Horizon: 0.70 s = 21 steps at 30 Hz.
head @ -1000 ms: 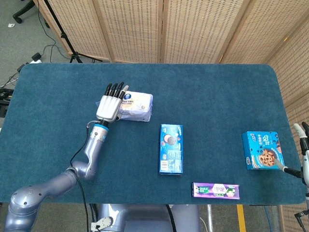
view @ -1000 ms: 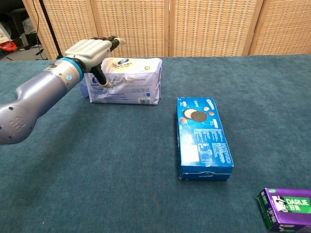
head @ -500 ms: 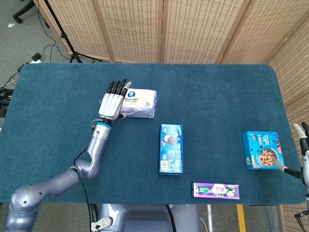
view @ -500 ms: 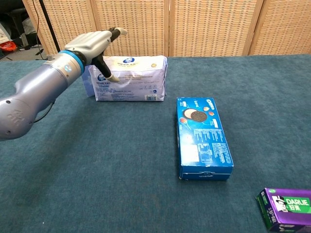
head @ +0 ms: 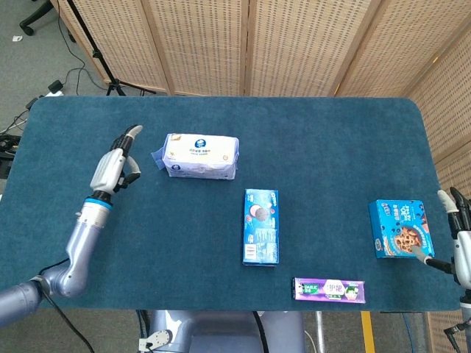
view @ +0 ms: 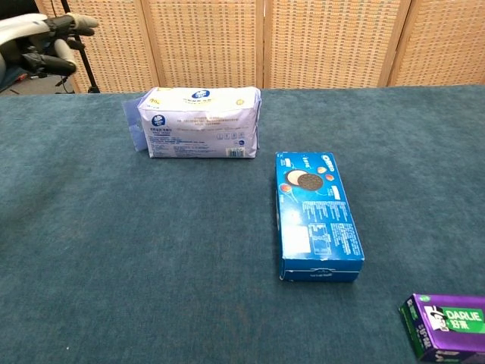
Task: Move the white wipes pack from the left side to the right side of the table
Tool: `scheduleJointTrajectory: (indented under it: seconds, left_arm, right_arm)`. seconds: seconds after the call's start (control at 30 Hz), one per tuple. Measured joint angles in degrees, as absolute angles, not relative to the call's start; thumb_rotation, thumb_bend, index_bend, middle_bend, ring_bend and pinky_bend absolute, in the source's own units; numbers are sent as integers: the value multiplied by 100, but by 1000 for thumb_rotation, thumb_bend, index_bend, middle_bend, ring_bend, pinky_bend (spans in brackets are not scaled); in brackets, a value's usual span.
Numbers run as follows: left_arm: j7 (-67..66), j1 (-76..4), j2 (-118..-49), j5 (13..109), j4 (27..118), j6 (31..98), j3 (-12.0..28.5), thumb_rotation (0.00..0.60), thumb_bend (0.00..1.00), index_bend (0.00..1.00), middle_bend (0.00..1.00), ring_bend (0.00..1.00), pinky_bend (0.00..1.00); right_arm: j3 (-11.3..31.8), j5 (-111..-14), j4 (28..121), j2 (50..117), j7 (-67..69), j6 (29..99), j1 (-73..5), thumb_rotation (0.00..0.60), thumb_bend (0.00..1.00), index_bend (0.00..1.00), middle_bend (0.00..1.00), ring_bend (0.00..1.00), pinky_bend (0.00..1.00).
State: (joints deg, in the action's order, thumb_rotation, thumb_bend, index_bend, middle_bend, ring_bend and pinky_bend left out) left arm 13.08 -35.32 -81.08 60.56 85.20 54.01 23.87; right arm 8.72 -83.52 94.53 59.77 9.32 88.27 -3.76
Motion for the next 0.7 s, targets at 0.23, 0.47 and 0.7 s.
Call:
scheduleJointTrajectory:
  seconds: [0.23, 0.47, 0.7]
  left_arm:
    - [3147, -3157, -7782, 5868, 8224, 4624, 2458, 600, 1000, 0, 0, 0, 0]
    - [3808, -3237, -7989, 5688, 7696, 4047, 2571, 600, 1000, 0, 0, 0, 0]
    - [4631, -3639, -8913, 5611, 6384, 3648, 2793, 600, 1000, 0, 0, 0, 0]
  right_arm:
    - [869, -8353, 9465, 5985, 909, 8797, -400, 600, 0, 0, 0, 0, 0]
    - [890, -8306, 9461, 5963, 967, 8775, -410, 600, 0, 0, 0, 0, 0]
    - [910, -8258, 9433, 5947, 1021, 8739, -424, 600, 0, 0, 0, 0, 0]
